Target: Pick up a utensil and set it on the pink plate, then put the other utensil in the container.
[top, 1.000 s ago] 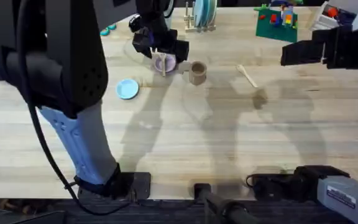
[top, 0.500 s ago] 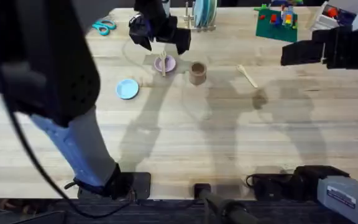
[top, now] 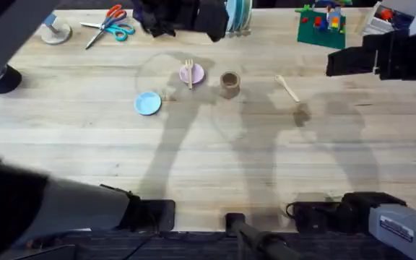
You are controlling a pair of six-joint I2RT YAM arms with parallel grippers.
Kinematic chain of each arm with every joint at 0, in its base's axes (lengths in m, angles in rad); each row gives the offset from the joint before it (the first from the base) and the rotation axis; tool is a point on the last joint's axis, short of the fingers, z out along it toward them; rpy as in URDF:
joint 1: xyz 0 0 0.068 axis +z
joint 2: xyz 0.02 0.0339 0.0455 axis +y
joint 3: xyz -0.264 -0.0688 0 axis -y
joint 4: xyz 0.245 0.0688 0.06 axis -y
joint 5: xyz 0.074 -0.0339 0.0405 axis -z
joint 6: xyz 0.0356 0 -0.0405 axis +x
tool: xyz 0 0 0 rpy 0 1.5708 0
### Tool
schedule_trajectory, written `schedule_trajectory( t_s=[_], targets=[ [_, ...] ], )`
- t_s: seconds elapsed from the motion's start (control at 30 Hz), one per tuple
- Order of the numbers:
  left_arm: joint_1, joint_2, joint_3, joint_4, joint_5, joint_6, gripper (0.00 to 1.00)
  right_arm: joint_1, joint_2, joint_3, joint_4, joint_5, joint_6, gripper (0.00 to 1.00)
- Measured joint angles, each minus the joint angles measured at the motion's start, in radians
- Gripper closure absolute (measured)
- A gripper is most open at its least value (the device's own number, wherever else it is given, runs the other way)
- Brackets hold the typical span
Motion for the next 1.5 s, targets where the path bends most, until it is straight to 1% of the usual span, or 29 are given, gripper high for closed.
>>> schedule_trajectory(
  t_s=[0.1,0.13,0.2,0.3,0.4,0.47,0.53,0.63,0.73,0.83,0.97,1.17,1.33,1.5],
  targets=[
    [0.001,-0.093,-0.115,0.048,0.023,0.034,0.008,0.0,0.0,0.0,0.0,0.0,0.0,0.008],
    [0.027,-0.18,-0.232,0.071,0.102,0.106,0.007,0.0,0.0,0.0,0.0,0.0,0.0,0.007],
    [0.058,-0.203,-0.279,0.074,0.16,0.169,0.013,0.0,0.0,0.0,0.0,0.0,0.0,0.007],
    [0.117,-0.209,-0.327,0.077,0.245,0.271,0.016,0.0,0.0,0.0,0.0,0.0,0.0,0.007],
    [0.201,-0.208,-0.372,0.092,0.352,0.414,0.013,0.0,0.0,0.0,0.0,0.0,0.0,0.007],
    [0.255,-0.206,-0.396,0.107,0.436,0.526,0.006,0.0,0.0,0.0,0.0,0.0,0.0,0.008],
    [0.306,-0.204,-0.424,0.127,0.512,0.659,0.006,0.0,0.0,0.0,0.0,0.0,0.0,0.007],
    [0.349,-0.197,-0.458,0.169,0.58,0.822,0.006,0.0,0.0,0.0,0.0,0.0,0.0,0.007],
    [0.363,-0.17,-0.462,0.211,0.634,0.91,0.006,0.0,0.0,0.0,0.0,0.0,0.0,0.007],
    [0.364,-0.124,-0.462,0.241,0.679,0.958,0.007,0.0,0.0,0.0,0.0,0.0,0.0,0.007],
    [0.363,-0.051,-0.462,0.257,0.705,0.988,0.007,0.0,0.0,0.0,0.0,0.0,0.0,0.007],
    [0.363,0.002,-0.463,0.257,0.721,0.999,0.007,0.0,0.0,0.0,-0.001,0.0,-0.01,0.007],
    [0.363,0.004,-0.463,0.257,0.743,1.004,0.006,0.0,0.011,0.001,0.009,0.0,-0.097,0.007],
    [0.363,0.004,-0.463,0.257,0.748,1.007,0.006,0.0,0.08,0.002,0.01,0.001,-0.182,0.007]
  ],
)
